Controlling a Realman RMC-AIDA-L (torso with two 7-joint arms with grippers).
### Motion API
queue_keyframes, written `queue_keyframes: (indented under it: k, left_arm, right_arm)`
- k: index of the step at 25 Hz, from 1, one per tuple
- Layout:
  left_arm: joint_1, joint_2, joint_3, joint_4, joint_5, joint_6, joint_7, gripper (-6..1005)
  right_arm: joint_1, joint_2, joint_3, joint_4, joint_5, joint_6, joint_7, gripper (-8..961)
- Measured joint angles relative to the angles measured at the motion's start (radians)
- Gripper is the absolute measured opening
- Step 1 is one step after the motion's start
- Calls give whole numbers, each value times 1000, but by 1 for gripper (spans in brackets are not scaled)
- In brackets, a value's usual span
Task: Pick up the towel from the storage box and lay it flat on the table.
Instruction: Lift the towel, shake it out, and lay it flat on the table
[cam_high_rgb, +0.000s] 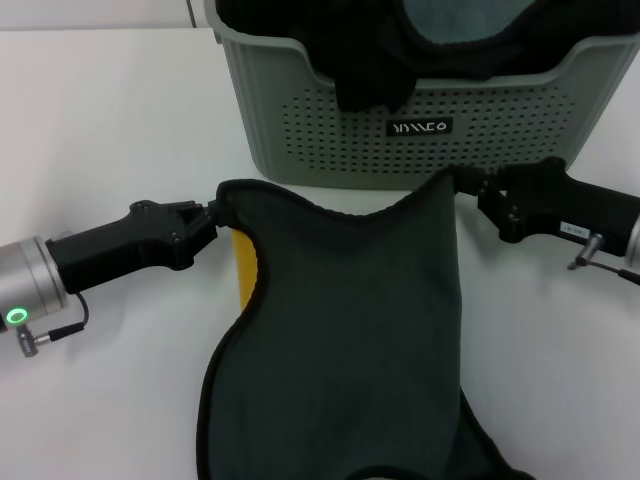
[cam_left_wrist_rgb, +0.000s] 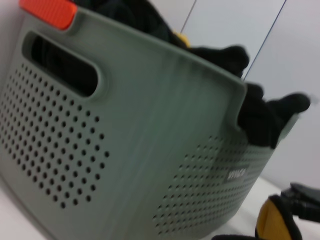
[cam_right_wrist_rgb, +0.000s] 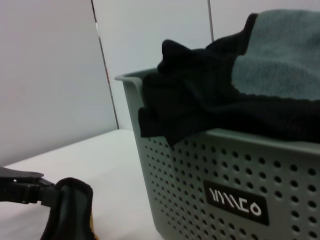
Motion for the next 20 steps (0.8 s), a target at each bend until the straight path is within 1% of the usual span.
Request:
queue_keyframes:
  k: [3, 6, 11, 15, 20]
  left_arm:
    - [-8, 5, 0, 31, 57, -26, -25, 14]
    - [-10, 12, 1, 84, 150, -34, -88, 14]
    - [6, 24, -8, 225, 306, -46, -237, 14]
    - [12, 30, -9, 335, 401, -101, -336, 14]
    - [5, 31, -13, 440, 507, -145, -406, 14]
  right_arm:
    - [25, 0, -12, 16, 0, -23, 2, -1]
    - [29, 0, -16, 18, -1, -26, 13, -1]
    - [21, -3, -14, 19, -5, -23, 30, 0]
    - [29, -3, -21, 19, -10, -27, 68, 1]
    - [45, -2, -58, 11, -12, -76, 100, 2]
